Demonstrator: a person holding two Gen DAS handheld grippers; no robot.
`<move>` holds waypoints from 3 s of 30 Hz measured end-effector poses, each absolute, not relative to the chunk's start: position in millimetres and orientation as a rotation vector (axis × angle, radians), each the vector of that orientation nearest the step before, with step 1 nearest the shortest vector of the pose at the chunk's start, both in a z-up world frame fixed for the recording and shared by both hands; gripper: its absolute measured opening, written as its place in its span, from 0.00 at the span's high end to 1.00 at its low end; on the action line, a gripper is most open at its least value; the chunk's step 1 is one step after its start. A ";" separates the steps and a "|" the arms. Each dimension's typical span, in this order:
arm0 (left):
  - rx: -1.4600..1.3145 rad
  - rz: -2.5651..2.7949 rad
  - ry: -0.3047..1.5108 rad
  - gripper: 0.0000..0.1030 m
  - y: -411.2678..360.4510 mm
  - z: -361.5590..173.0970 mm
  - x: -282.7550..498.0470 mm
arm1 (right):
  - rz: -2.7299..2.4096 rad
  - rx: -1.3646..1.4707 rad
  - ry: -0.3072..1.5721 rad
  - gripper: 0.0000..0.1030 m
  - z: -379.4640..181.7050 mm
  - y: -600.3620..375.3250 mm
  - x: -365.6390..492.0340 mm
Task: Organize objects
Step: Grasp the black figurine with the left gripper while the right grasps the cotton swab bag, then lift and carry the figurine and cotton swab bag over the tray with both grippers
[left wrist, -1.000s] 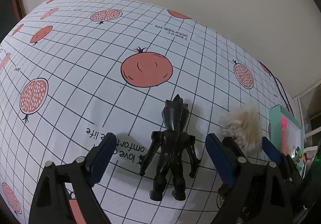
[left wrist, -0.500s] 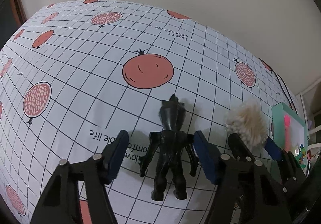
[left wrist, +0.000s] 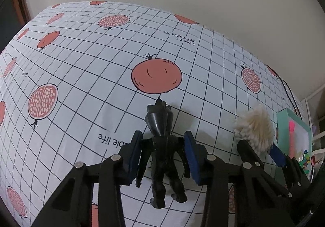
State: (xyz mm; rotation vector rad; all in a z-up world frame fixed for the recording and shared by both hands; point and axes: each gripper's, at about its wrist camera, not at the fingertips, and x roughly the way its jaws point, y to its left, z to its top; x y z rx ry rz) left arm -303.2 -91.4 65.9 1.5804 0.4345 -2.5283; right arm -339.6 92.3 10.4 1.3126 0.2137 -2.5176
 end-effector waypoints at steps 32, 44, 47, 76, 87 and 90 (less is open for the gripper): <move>1.346 -2.691 0.590 0.59 -91.0 145.3 -294.8 | -2.590 1.102 0.127 0.36 100.9 122.4 -331.0; 1.309 -2.810 0.554 0.59 -42.8 168.9 -292.8 | -2.684 1.135 0.018 0.36 115.8 196.2 -340.5; 1.320 -2.830 0.543 0.59 -28.3 168.6 -293.4 | -2.707 1.147 0.002 0.36 116.9 213.6 -341.3; 1.443 -3.051 0.410 0.59 109.0 149.1 -280.9 | -2.809 1.264 -0.103 0.35 95.6 341.1 -346.4; 1.541 -3.079 0.233 0.58 147.0 117.9 -277.1 | -2.783 1.344 -0.089 0.35 63.5 337.4 -351.9; 1.552 -3.088 0.183 0.58 154.8 112.3 -272.8 | -2.784 1.345 -0.077 0.35 58.9 336.9 -351.8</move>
